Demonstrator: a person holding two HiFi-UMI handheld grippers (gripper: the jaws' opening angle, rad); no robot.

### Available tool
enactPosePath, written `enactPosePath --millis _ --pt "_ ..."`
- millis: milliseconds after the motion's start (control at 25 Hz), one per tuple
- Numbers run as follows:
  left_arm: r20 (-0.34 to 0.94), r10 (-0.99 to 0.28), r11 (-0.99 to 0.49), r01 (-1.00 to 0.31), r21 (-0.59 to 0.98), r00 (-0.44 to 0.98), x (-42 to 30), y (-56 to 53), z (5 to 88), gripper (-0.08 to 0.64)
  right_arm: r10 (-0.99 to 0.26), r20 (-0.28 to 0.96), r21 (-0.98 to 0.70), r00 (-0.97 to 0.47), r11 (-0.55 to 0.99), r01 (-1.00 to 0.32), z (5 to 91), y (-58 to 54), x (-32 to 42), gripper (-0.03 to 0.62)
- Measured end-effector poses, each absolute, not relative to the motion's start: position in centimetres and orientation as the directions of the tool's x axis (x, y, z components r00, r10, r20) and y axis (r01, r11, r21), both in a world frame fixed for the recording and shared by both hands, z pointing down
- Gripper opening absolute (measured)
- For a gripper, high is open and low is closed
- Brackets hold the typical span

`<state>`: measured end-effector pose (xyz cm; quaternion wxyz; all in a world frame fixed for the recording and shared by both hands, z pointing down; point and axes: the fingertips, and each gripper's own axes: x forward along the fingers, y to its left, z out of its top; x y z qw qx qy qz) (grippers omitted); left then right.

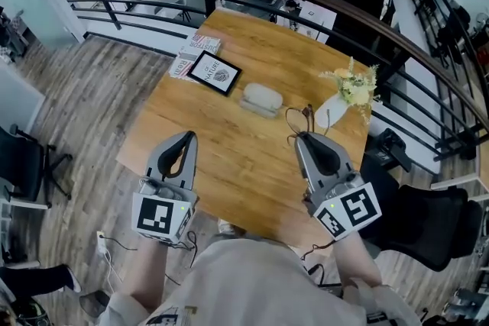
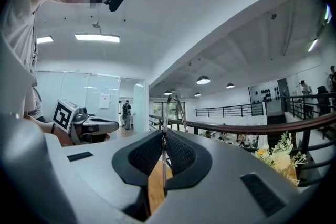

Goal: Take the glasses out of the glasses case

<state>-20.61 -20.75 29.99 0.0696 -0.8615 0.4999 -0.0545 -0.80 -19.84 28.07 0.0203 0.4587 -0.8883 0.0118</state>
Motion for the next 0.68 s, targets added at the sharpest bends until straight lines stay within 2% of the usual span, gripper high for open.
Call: enactPosePath --millis 680 --pt "0.049 -0.868 -0.494 -0.85 -0.182 0.494 -20.51 -21.13 30.49 0.016 -0.82 0.052 -0.015 -0.57 0.57 -0.822 28.44 -20.62 -0.12 0.044"
